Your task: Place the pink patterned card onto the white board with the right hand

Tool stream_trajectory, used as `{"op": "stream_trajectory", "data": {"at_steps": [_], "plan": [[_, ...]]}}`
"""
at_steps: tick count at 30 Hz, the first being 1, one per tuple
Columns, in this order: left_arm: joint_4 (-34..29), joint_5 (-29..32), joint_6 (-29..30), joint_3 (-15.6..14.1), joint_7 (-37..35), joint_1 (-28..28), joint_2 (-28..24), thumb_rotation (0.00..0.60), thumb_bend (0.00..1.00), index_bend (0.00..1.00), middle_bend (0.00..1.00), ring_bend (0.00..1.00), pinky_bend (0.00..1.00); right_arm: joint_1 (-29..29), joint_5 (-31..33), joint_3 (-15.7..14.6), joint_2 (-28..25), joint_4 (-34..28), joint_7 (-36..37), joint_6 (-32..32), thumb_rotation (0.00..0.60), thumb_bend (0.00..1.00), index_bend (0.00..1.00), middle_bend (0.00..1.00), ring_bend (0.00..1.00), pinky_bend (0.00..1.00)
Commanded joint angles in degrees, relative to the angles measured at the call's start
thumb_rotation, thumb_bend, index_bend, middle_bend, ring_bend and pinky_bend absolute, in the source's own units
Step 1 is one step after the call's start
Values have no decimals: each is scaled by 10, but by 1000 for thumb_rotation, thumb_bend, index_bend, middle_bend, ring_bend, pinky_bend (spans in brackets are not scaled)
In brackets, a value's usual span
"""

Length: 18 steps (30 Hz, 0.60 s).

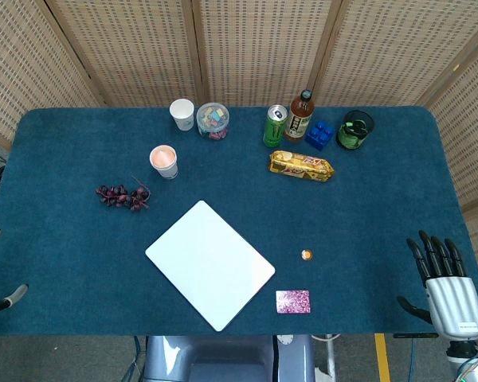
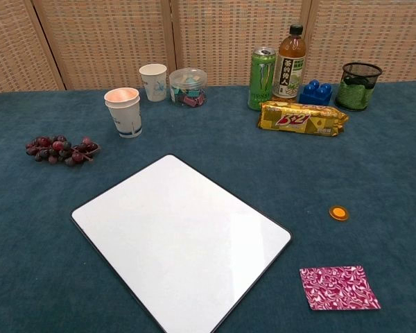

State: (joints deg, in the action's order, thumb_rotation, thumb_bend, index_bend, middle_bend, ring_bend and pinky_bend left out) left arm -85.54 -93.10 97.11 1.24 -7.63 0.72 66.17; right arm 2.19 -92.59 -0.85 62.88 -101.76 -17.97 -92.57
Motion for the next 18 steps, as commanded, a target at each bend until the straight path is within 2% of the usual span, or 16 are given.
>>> {"op": "stream_trajectory", "data": {"at_steps": [1,5,10,13,18], "plan": [[0,0,0,0,0,0,0,600,0,0,0,0,0,-5,17,-1,-8,-17,-20,17,600,0,0,0,0,0],[0,1,-2,0,-2,0,-1,600,0,0,0,0,0,4,4,-7,-14,-18,-4,39,600,0,0,0,0,0],[-2,2,-3,1,0,-1,0,600,0,0,0,0,0,34,-18,-31,-29,-33,42,114,600,0,0,0,0,0],[-3,4,-7,1,3,-3,0,600,0,0,0,0,0,73,-37,-41,-38,-40,74,181,600,0,53,0,0,0],[-5,12,-16,4,7,-6,0,600,0,0,0,0,0,131,-60,-27,-7,-29,35,259,600,0,168,0,0,0]]}}
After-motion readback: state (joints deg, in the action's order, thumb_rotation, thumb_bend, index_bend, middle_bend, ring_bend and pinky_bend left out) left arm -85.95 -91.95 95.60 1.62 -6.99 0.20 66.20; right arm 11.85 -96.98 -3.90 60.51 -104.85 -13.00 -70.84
